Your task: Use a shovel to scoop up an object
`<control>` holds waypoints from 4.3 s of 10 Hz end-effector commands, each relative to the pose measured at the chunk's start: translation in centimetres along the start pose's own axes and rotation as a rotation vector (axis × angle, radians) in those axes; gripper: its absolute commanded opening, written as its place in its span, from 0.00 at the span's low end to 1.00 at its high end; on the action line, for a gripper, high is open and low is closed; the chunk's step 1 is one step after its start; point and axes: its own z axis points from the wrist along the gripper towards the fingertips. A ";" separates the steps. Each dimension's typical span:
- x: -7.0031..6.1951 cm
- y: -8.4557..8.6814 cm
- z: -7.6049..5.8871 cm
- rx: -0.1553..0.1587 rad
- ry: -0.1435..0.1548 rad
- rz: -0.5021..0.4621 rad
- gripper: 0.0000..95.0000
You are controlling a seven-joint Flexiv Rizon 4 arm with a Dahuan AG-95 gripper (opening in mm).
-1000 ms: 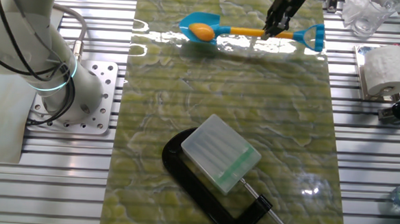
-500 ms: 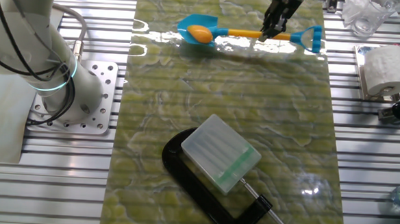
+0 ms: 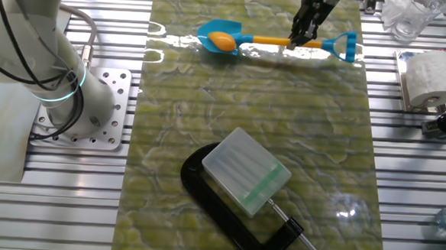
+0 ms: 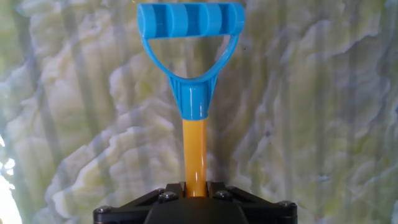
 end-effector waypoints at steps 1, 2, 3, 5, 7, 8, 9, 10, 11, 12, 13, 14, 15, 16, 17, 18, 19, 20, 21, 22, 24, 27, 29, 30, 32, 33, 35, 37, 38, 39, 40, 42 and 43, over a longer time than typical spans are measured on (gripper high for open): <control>-0.1 0.0 0.1 0.002 -0.003 -0.011 0.00; -0.1 0.0 0.1 0.004 -0.003 -0.015 0.00; -0.1 0.0 0.2 0.004 -0.003 -0.016 0.00; -0.2 0.0 0.4 0.008 -0.006 -0.020 0.00; -0.4 0.1 0.9 0.014 -0.007 -0.020 0.20; -0.4 0.1 1.0 0.015 -0.008 -0.022 0.20; -0.5 0.2 1.2 0.018 -0.009 -0.020 0.20; -0.5 0.2 1.3 0.020 -0.009 -0.021 0.20; -0.5 0.2 1.3 0.020 -0.009 -0.022 0.20; -0.5 0.2 1.3 0.022 -0.009 -0.026 0.20; -0.5 0.2 1.3 0.022 -0.011 -0.027 0.20; -0.5 0.2 1.3 0.021 -0.014 -0.029 0.20; -0.5 0.2 1.3 0.021 -0.017 -0.031 0.20; -0.5 0.2 1.3 0.020 -0.022 -0.034 0.20; -0.5 0.1 1.1 0.016 -0.028 -0.036 0.20; -0.2 0.0 0.5 -0.001 -0.037 -0.037 0.20; 0.0 -0.1 -0.1 -0.010 -0.045 -0.036 0.20; 0.2 -0.3 -0.7 -0.020 -0.061 -0.032 0.00; 0.7 -1.0 -1.9 -0.073 -0.072 -0.034 0.00; 1.0 -1.9 -2.7 -0.076 -0.076 -0.059 0.00; 1.5 -3.4 -3.8 -0.079 -0.074 -0.094 0.00; 2.9 -7.1 -5.5 -0.081 -0.108 -0.178 0.00; 4.7 -8.5 -5.9 -0.064 -0.122 -0.213 0.00; 5.0 -8.8 -5.9 -0.066 -0.128 -0.218 0.00; 5.9 -9.9 -5.9 -0.050 -0.116 -0.262 0.00; 5.9 -9.9 -5.9 -0.050 -0.117 -0.273 0.00; 5.9 -9.9 -5.9 -0.059 -0.152 -0.300 0.00; 5.9 -9.9 -5.9 -0.074 -0.230 -0.296 0.00; 5.9 -9.9 -5.9 -0.148 -0.226 -0.280 0.00; 5.9 -9.9 -5.9 -0.148 -0.226 -0.280 0.00; 6.8 -10.2 -6.2 -0.159 -0.214 -0.309 0.00; 11.5 -11.2 -6.8 -0.144 -0.234 -0.360 0.00; 13.2 -11.4 -7.0 -0.134 -0.235 -0.364 0.00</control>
